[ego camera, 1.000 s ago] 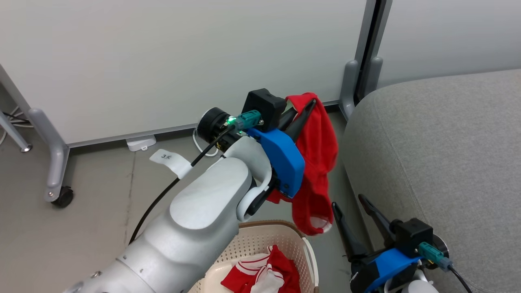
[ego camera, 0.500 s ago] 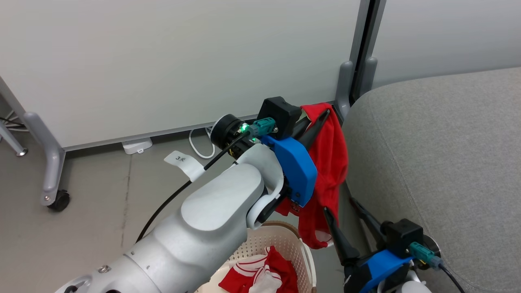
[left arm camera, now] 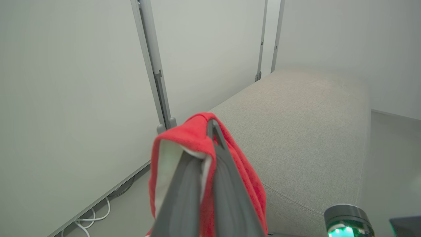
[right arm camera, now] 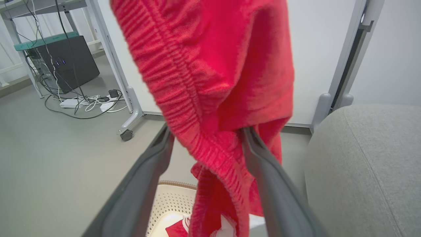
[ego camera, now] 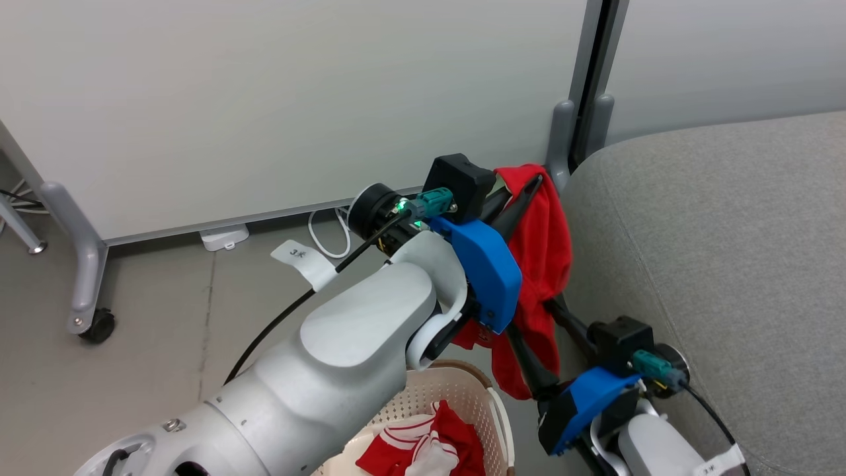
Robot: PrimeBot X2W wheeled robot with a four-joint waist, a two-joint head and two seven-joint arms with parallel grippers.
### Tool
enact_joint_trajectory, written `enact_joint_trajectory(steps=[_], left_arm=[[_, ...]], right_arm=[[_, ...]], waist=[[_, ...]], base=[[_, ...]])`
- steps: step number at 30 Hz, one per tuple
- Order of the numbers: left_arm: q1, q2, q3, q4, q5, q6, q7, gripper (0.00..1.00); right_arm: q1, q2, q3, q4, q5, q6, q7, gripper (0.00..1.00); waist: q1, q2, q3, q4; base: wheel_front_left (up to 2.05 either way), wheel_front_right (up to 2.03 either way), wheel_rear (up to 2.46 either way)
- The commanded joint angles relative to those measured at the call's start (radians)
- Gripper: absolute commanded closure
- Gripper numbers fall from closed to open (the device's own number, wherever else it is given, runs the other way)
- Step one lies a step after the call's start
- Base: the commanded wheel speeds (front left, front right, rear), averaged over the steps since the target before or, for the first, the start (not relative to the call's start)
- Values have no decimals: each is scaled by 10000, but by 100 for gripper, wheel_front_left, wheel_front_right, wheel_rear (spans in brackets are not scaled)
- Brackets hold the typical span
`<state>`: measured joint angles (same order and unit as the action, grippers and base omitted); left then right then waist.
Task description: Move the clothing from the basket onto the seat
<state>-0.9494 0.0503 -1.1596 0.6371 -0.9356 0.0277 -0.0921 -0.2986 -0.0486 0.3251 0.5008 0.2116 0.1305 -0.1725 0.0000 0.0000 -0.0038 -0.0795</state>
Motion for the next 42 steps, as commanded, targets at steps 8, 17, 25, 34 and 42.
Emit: enact_joint_trajectory(steps=[8,17,25,34,42], left_arm=[[-342,3,-471,25,-497,150,-192,100],[-470,3,-764,132,-763,236,-343,100],[-557,3,-942,249,-930,247,-445,100],[-545,3,-1058,350,-1047,235,-447,1],[-416,3,-1138,451,-1084,247,-362,0]], right_arm=[[-1296,-32,219,1315,445,5,-150,66],[-1715,-32,693,1897,1008,5,-526,100],[-1858,-32,884,2209,1197,5,-690,100],[-1952,-32,1003,2411,1193,5,-781,100],[-1996,-32,1004,2512,1185,5,-840,100]], waist=[[0,0,-29,14],[0,0,-63,22],[0,0,-84,-48],[0,0,-108,-80],[0,0,-117,-56]], base=[[0,0,0],[0,0,0],[0,0,0],[0,0,0],[0,0,0]])
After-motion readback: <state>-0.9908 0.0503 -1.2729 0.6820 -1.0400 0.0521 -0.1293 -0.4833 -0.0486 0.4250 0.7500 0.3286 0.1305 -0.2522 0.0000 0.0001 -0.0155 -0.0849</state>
